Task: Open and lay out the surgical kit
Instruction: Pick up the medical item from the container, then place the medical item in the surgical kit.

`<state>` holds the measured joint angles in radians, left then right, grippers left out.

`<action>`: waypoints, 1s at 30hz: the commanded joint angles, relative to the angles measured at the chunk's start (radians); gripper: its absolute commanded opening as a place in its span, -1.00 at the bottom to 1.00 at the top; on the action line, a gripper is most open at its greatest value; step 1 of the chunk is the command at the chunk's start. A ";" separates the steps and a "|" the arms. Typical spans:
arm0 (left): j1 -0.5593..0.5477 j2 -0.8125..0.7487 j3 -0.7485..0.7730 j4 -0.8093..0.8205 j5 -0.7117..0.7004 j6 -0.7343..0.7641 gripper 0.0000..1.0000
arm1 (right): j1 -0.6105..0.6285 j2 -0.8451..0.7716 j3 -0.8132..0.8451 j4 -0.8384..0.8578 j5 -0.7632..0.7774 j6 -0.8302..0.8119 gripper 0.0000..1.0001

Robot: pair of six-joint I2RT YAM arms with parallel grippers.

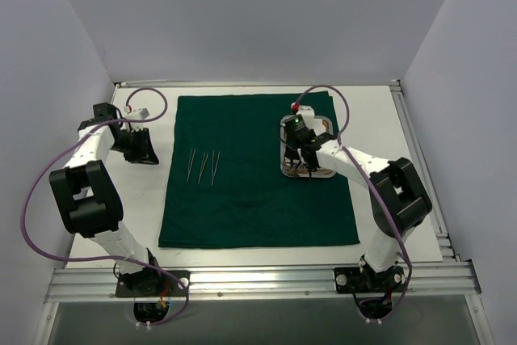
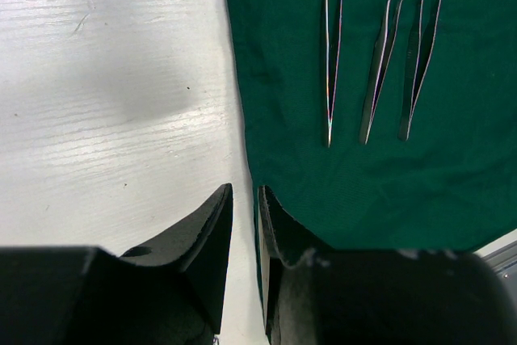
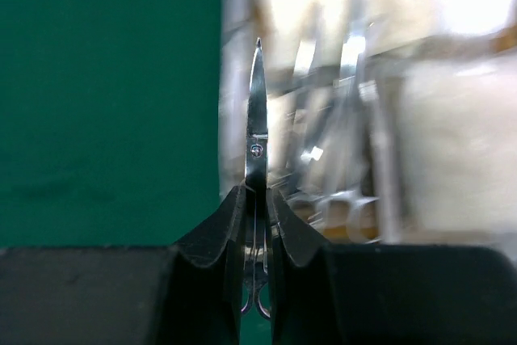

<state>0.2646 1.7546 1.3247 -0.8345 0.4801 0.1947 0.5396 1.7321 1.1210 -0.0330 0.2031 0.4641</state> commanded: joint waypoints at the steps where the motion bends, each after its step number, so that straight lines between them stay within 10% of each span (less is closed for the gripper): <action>1: 0.007 -0.007 0.021 -0.002 0.025 0.014 -0.43 | 0.157 -0.054 0.040 0.007 0.129 0.143 -1.00; 30: 0.010 0.009 0.016 0.000 0.071 0.025 -0.43 | 0.275 0.288 0.209 0.044 0.154 0.236 -1.00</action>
<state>0.2649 1.7588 1.3243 -0.8345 0.5167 0.1967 0.8295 2.0453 1.3354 0.0452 0.3145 0.7059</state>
